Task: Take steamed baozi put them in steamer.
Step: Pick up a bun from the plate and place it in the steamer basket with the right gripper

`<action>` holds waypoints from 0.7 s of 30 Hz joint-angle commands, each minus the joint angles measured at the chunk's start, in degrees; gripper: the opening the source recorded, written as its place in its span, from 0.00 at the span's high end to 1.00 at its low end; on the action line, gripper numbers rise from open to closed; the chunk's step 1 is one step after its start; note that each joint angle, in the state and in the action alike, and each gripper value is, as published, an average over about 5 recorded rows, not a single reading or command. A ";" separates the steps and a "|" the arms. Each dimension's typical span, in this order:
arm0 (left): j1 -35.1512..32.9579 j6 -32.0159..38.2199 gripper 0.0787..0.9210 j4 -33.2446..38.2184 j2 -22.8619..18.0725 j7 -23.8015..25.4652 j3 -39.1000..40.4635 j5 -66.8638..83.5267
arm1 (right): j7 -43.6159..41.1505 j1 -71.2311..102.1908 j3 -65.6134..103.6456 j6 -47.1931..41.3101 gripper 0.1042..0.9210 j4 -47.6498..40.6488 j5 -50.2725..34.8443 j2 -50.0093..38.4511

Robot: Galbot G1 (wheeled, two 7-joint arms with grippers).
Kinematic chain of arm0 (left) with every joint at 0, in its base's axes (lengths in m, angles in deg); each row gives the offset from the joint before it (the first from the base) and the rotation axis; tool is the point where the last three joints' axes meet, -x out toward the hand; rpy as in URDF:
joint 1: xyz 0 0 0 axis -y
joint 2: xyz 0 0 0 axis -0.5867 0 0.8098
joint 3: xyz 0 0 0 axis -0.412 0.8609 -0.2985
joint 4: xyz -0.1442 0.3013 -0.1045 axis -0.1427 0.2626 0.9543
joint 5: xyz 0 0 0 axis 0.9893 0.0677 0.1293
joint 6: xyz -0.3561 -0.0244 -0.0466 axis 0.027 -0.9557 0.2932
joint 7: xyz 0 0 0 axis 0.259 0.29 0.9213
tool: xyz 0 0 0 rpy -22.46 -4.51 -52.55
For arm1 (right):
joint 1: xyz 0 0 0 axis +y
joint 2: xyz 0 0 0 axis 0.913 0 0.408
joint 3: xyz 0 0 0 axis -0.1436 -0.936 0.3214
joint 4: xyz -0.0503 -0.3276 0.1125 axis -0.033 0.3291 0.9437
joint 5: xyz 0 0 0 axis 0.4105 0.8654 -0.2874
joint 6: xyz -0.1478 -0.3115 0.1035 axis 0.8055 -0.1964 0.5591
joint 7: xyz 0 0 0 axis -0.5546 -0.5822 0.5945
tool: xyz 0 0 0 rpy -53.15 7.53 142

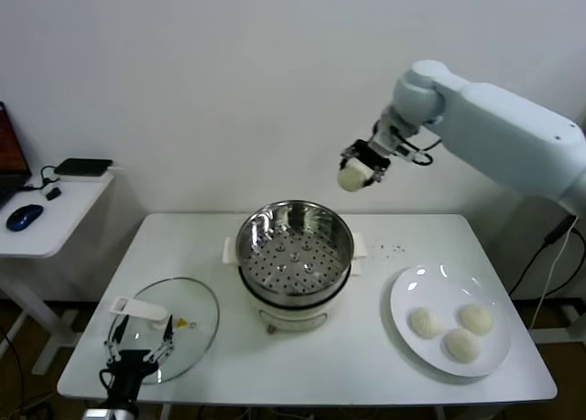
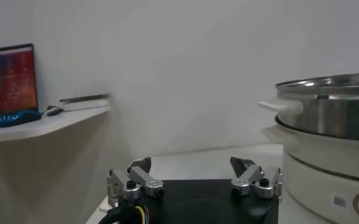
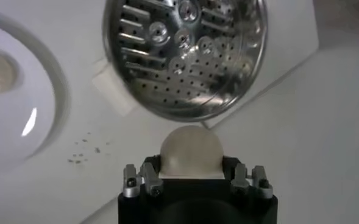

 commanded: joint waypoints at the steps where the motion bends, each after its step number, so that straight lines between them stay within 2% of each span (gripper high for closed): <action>1: -0.27 -0.06 0.12 0.61 0.15 0.06 -0.25 0.09 | 0.29 1.45 -1.41 3.92 0.33 -3.19 6.81 13.59; 21: -0.95 0.10 0.12 0.57 0.07 -0.02 -0.19 0.07 | 1.22 13.82 1.29 6.79 0.33 -8.82 18.47 15.02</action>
